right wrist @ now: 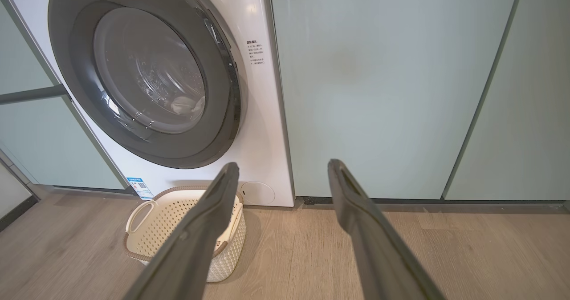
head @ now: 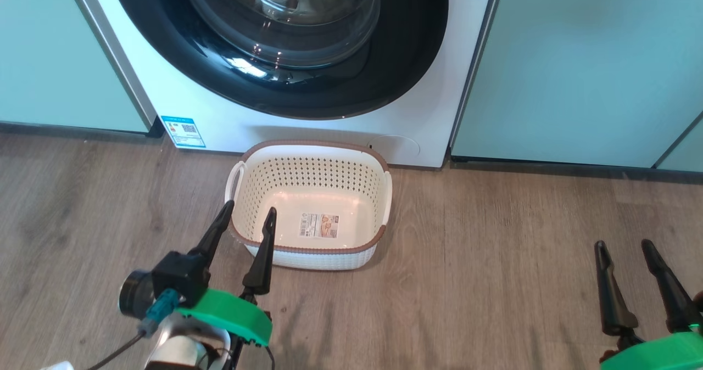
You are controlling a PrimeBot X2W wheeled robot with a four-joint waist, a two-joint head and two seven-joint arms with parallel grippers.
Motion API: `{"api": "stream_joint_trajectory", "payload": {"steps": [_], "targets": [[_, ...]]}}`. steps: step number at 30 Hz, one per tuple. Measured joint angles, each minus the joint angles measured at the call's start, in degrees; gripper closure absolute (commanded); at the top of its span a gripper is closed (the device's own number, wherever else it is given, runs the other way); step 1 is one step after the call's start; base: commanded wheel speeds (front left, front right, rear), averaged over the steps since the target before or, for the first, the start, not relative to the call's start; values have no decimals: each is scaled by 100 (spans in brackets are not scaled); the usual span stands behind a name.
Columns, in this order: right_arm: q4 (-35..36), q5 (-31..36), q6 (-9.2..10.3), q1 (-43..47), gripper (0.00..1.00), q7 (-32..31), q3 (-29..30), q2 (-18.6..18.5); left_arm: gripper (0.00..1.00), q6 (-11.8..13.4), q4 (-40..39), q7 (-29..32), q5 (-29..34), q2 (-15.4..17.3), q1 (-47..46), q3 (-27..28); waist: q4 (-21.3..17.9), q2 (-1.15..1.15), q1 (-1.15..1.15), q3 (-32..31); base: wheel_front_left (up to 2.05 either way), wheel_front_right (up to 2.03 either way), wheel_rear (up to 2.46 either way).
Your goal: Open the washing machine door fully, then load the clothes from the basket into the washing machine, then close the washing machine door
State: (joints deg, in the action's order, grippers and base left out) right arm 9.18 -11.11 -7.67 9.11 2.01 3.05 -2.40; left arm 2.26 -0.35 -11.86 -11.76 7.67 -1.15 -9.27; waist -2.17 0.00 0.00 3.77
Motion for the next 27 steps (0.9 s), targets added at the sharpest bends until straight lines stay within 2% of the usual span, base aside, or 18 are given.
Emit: {"api": "stream_joint_trajectory", "payload": {"steps": [9,10,17,27], "targets": [[-32,-54,0,-1,0,-1,-9,2,0,-3,3,0,-54,15,-1,-46,5,0,0,-25,0,0,0],[-68,-55,0,-1,100,0,-9,4,100,-5,38,-1,-58,7,1,-56,10,0,0,-27,0,0,0],[-769,-81,0,81,100,-1,-89,78,100,-8,676,4,-88,-83,347,-159,12,0,0,-30,0,0,0],[-897,-776,0,100,100,-3,-102,78,100,-65,716,124,-765,-93,394,-122,29,0,0,-58,0,0,0]]}}
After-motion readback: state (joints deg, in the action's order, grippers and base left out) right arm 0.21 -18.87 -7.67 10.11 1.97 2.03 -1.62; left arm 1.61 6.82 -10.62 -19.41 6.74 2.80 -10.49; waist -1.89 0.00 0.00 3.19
